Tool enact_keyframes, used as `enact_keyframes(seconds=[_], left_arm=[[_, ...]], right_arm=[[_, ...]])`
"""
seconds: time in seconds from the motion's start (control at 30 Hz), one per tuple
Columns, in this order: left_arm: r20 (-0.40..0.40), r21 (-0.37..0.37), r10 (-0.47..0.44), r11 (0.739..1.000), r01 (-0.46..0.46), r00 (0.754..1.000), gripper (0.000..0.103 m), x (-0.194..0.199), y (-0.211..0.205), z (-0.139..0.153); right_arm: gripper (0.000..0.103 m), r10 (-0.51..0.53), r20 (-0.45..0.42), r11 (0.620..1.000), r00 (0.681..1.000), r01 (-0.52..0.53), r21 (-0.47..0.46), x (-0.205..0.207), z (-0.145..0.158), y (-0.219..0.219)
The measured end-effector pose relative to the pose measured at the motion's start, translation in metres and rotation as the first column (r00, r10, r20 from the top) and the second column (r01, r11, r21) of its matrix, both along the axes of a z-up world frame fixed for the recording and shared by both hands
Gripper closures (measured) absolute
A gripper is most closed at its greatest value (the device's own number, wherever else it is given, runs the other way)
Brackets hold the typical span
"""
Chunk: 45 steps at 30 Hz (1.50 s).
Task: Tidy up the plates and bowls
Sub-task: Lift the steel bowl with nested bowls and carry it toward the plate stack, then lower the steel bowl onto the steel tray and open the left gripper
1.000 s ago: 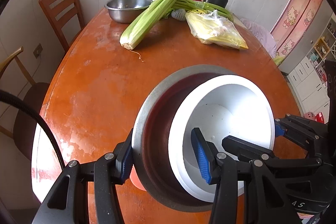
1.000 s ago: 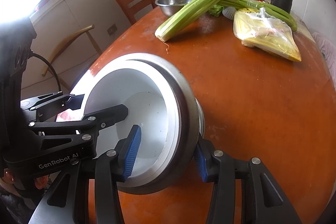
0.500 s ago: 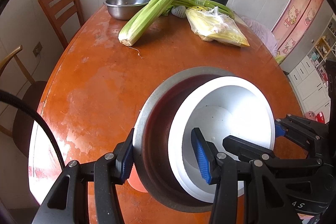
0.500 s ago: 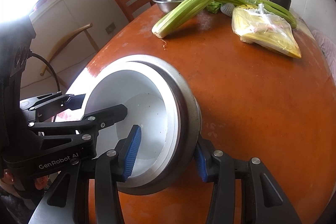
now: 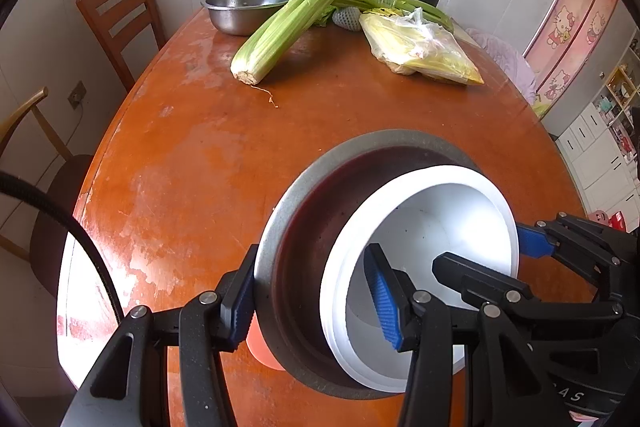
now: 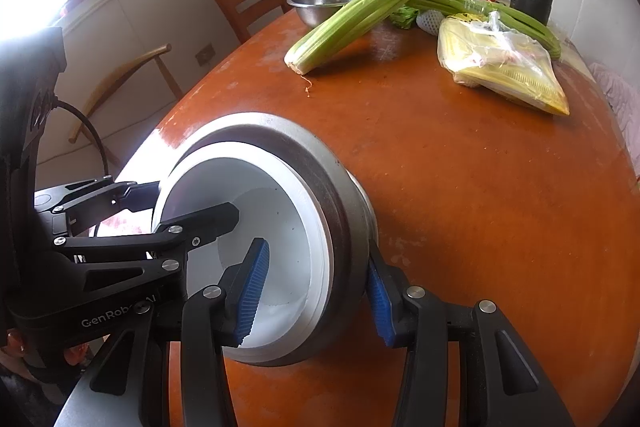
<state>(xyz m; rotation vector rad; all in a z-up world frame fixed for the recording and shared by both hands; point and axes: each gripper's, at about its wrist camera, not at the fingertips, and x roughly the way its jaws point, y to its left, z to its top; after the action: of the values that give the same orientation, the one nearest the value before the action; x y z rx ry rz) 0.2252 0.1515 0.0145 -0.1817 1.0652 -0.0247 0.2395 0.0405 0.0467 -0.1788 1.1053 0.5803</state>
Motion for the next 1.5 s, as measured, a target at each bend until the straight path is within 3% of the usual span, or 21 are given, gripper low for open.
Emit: enact_keyframes(seconds=[1.03, 1.5], left_arm=[[0.026, 0.08, 0.016, 0.997, -0.018, 1.0, 0.052, -0.003, 0.002, -0.008], [0.096, 0.097, 0.057, 0.993, -0.066, 0.994, 0.047, -0.015, 0.008, 0.017]], right_arm=[[0.053, -0.021, 0.048, 0.997, 0.999, 0.024, -0.076, -0.003, -0.013, 0.005], [0.054, -0.053, 0.137, 0.997, 0.989, 0.061, -0.057, -0.008, 0.007, -0.003]])
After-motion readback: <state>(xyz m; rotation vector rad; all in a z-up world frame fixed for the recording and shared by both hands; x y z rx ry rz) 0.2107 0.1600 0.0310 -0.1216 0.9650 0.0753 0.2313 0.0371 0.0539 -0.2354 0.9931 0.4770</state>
